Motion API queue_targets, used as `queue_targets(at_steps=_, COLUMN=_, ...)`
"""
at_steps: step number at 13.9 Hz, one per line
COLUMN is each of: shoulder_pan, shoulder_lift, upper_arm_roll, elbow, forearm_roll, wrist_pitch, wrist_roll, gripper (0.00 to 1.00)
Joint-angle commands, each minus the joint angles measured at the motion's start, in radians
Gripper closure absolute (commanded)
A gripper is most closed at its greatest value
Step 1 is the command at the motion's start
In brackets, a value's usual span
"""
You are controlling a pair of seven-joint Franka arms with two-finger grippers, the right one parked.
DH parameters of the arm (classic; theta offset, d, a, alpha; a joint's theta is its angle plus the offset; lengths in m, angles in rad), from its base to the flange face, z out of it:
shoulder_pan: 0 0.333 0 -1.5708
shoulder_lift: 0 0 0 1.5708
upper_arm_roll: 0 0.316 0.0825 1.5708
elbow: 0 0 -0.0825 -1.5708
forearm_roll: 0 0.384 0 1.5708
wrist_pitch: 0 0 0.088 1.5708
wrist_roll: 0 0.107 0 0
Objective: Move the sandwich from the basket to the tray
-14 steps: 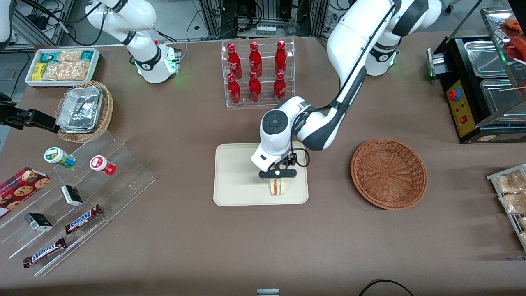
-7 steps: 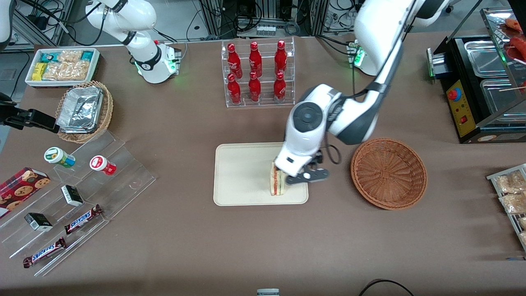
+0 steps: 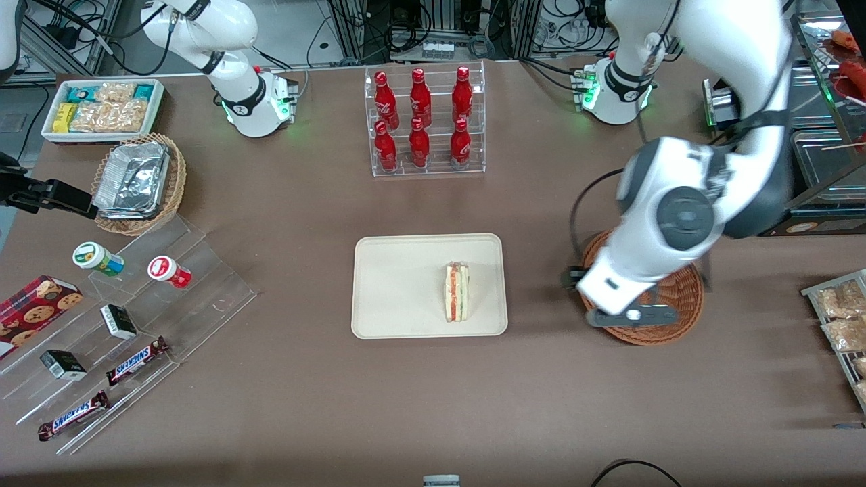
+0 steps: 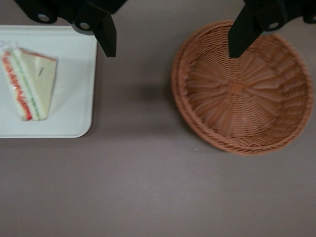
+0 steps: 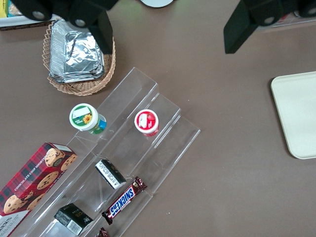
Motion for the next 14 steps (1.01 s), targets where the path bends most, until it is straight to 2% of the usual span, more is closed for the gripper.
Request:
queue_targets(at_steps=1, shoulder_pan=0.059, shoulder_lift=-0.075, upper_arm_roll=-0.009, elbow=-0.019, forearm_roll=-0.013, wrist_pitch=-0.068, wrist_roll=0.068, gripper=0.00)
queue_targets(at_steps=7, shoulder_pan=0.203, shoulder_lift=-0.217, upper_arm_roll=-0.016, elbow=-0.019, forearm_roll=-0.002, wrist_pitch=-0.260, wrist_roll=0.171, gripper=0.00)
queue_targets(at_steps=14, shoulder_pan=0.230, shoulder_lift=-0.337, upper_arm_roll=-0.020, elbow=-0.022, forearm_roll=-0.001, wrist_pitch=-0.386, wrist_roll=0.221, gripper=0.00)
